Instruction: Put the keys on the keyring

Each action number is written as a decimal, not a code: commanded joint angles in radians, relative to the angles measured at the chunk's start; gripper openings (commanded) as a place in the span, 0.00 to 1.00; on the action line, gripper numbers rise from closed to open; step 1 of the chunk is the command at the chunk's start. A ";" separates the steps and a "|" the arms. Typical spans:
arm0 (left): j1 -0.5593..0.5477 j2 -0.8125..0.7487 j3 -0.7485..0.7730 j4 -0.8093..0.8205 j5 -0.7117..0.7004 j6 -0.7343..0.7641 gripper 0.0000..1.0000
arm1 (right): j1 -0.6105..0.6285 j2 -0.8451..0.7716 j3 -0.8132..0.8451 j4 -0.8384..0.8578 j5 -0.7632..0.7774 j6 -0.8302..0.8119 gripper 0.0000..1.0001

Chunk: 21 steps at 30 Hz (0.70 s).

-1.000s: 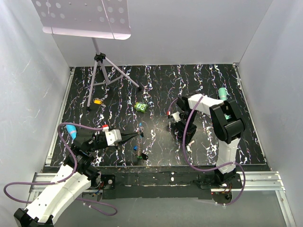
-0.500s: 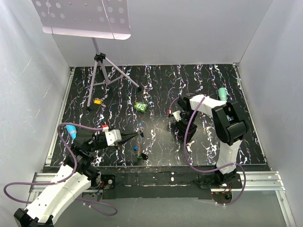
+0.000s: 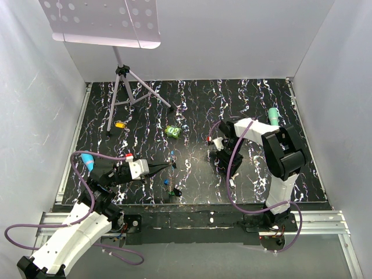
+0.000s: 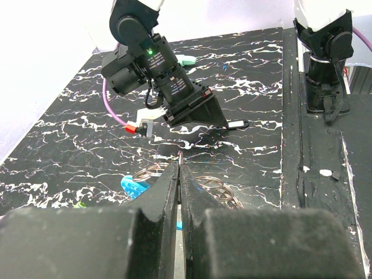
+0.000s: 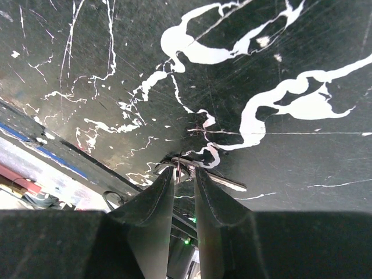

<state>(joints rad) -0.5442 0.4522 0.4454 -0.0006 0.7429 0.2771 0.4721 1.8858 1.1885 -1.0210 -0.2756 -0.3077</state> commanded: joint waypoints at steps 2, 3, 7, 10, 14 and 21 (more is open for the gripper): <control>0.004 -0.014 0.038 0.027 0.001 0.004 0.00 | -0.003 -0.062 -0.017 0.022 0.013 0.025 0.29; 0.006 -0.014 0.038 0.027 0.001 0.004 0.00 | -0.003 -0.065 -0.020 0.027 0.018 0.028 0.29; 0.004 -0.015 0.038 0.027 0.001 0.004 0.00 | -0.003 -0.073 -0.033 0.050 0.026 0.038 0.29; 0.004 -0.015 0.038 0.028 0.003 0.005 0.00 | -0.003 -0.070 -0.036 0.050 0.026 0.041 0.29; 0.004 -0.015 0.038 0.028 0.001 0.004 0.00 | -0.003 -0.067 -0.040 0.052 0.023 0.041 0.29; 0.004 -0.015 0.038 0.028 0.001 0.004 0.00 | -0.003 -0.073 -0.049 0.052 0.019 0.042 0.27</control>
<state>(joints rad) -0.5442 0.4496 0.4454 -0.0006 0.7429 0.2771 0.4721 1.8446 1.1488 -0.9623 -0.2565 -0.2729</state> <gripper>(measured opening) 0.013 0.281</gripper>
